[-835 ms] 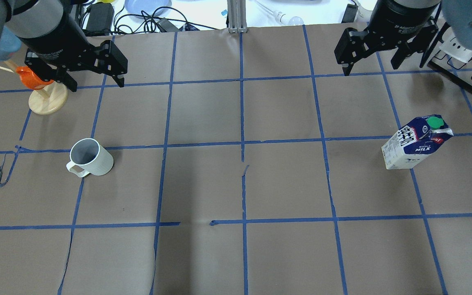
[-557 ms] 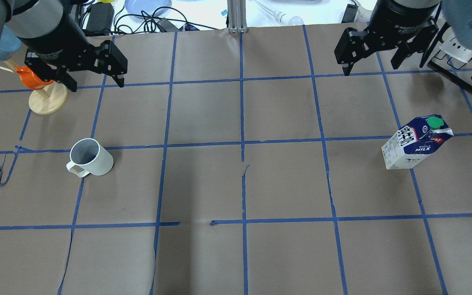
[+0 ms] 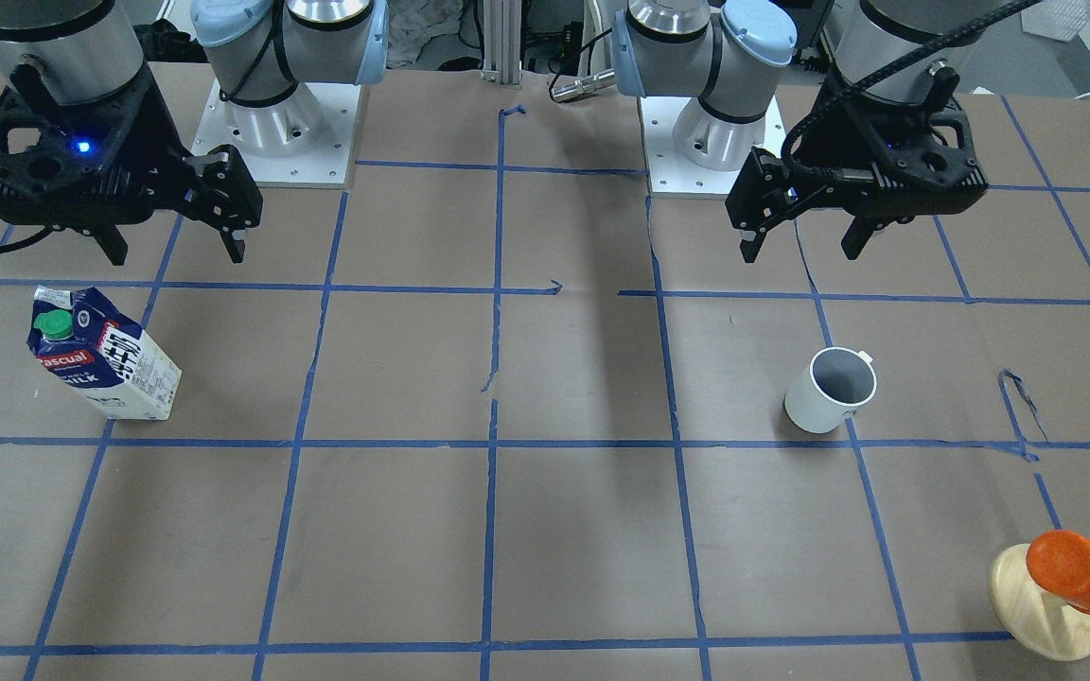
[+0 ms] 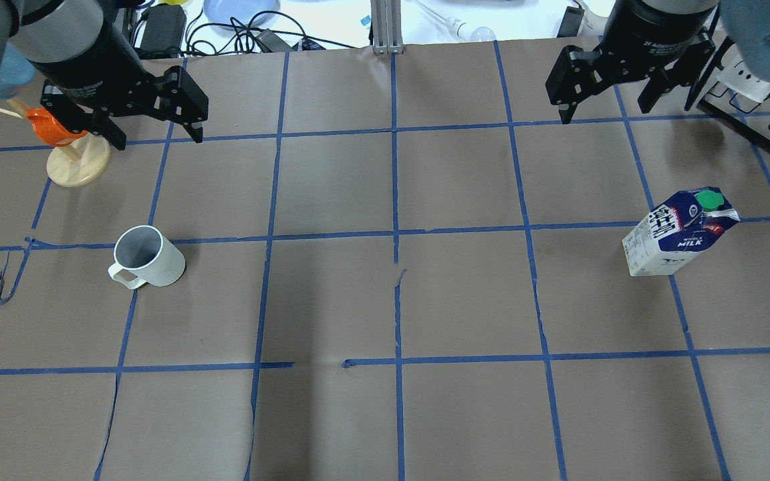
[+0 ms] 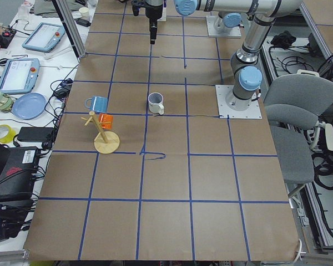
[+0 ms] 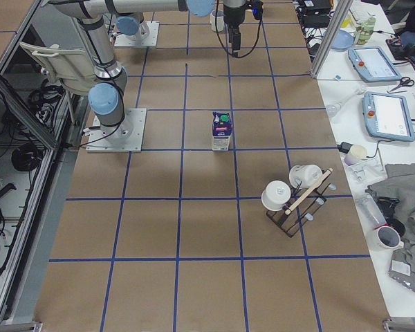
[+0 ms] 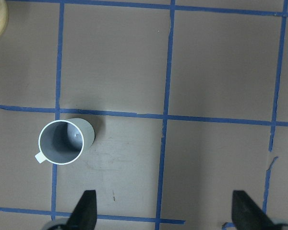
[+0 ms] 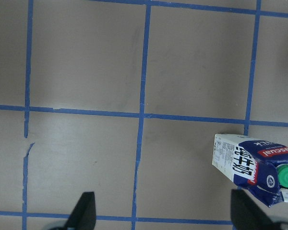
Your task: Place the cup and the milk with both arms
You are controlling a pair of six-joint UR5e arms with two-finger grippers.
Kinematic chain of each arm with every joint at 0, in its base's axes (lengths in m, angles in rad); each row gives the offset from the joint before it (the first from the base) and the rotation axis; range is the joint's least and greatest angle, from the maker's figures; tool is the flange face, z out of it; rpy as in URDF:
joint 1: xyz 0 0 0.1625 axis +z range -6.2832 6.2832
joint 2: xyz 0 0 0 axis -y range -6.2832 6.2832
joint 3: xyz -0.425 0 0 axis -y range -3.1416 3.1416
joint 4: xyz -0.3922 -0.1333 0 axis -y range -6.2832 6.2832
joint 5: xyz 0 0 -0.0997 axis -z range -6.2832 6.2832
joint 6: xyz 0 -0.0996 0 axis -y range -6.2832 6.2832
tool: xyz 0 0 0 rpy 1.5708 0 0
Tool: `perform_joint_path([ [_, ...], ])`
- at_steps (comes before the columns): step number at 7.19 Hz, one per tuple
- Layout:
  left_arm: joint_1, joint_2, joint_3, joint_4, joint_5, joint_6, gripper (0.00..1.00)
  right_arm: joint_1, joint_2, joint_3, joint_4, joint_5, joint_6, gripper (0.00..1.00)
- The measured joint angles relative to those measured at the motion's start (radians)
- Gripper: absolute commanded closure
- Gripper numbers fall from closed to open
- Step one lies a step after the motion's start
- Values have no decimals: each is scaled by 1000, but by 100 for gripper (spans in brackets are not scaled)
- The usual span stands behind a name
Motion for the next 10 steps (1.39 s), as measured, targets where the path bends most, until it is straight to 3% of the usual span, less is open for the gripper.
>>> perform_joint_path([
  [10,0,-14,5,2,-8,0,0,0,0,2,0,1,0,0],
])
